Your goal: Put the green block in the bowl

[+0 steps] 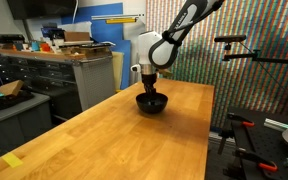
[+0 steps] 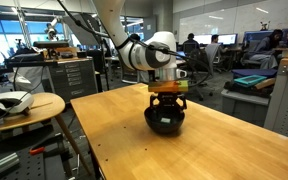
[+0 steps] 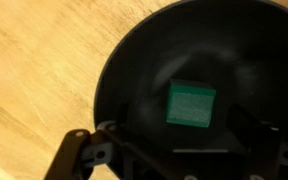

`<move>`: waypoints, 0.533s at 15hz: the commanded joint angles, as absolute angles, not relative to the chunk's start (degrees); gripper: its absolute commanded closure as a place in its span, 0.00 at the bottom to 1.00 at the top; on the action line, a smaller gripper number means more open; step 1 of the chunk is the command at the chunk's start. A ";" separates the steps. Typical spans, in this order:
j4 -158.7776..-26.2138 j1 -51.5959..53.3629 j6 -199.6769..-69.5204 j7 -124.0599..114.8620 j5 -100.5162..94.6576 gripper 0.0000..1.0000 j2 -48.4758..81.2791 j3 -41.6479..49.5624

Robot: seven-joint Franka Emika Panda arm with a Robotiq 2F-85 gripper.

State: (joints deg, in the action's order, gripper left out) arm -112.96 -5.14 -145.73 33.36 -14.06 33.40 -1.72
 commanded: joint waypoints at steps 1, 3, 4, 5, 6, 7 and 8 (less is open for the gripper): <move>-113.69 -5.37 -144.54 30.93 -13.63 0.00 29.90 -1.67; -114.01 -5.35 -143.81 28.15 -12.77 0.00 28.16 -1.51; -114.07 -5.40 -143.16 26.38 -12.07 0.00 27.27 -1.51; -114.27 -5.27 -142.48 23.88 -11.11 0.00 26.14 -1.24; -114.40 -5.27 -141.79 21.75 -9.82 0.00 25.15 -1.16; -114.67 -5.22 -141.14 19.76 -8.78 0.00 24.00 -0.99; -114.91 -5.06 -140.64 17.57 -7.93 0.00 22.99 -0.67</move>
